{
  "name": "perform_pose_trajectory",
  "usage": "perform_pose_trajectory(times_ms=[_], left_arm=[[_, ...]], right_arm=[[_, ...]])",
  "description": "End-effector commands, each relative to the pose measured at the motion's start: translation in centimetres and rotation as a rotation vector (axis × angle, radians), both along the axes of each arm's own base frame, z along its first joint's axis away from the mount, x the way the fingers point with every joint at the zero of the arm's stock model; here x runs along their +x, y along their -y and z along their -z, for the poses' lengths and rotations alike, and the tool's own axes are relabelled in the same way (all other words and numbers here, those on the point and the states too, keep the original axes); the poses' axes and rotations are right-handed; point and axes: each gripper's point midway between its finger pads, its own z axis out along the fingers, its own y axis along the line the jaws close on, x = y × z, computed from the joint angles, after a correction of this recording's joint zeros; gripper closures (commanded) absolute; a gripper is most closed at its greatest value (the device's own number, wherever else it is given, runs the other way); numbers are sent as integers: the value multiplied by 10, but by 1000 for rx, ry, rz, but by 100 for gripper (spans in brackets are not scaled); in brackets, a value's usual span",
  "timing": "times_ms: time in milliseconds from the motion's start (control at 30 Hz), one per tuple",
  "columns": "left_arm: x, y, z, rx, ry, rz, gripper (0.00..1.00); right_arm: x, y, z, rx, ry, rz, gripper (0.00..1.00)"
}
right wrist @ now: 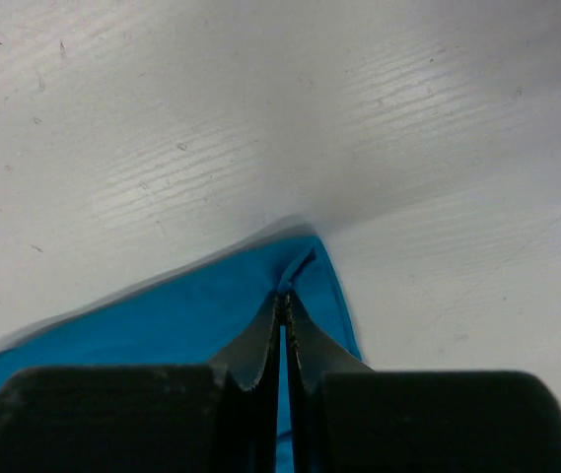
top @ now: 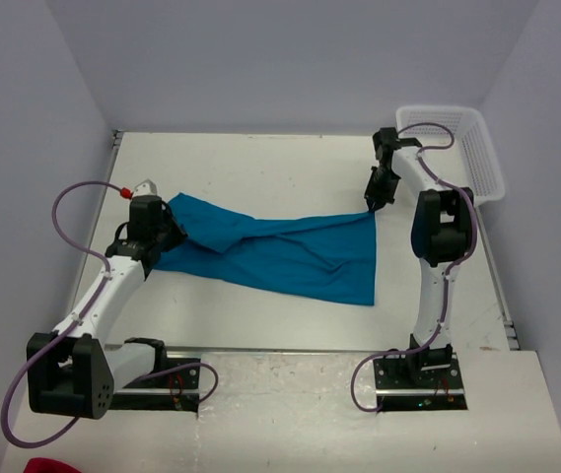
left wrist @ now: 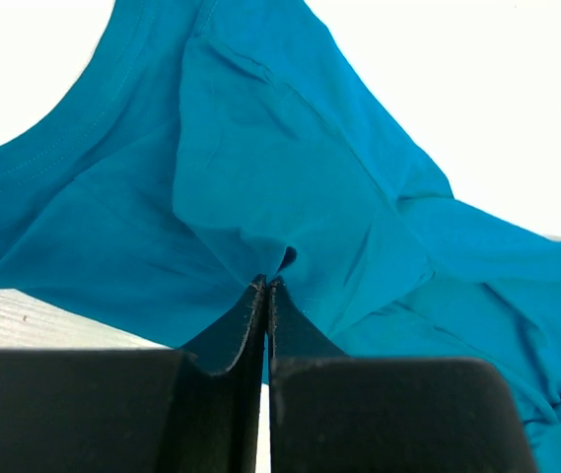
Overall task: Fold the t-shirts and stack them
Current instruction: Grap the side of the flattened tshirt furthest away from the robot with both arms
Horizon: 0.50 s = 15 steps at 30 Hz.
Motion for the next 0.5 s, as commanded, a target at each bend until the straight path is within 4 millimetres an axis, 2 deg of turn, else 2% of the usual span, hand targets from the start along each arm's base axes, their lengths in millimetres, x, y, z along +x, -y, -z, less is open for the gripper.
perform_pose_trajectory(times_ms=[0, 100, 200, 367, 400, 433, 467], left_arm=[[9, -4, -6, -6, 41, -26, 100], [17, -1, -6, -7, 37, -8, 100], [34, 5, -21, -13, 63, 27, 100], [72, 12, -39, 5, 93, 73, 100], [78, 16, -32, 3, 69, 103, 100], [89, 18, -43, 5, 93, 114, 100], [95, 20, -45, 5, 97, 129, 100]], right_arm=[[14, 0, -14, 1, 52, -4, 100], [20, 1, -21, -4, 101, -6, 100], [26, 0, -39, 10, 158, -11, 100], [29, -5, -69, 34, 221, -35, 100], [27, -4, -72, 32, 223, -41, 100], [27, -3, -74, 26, 228, -42, 100], [28, -2, -80, 24, 242, -43, 100]])
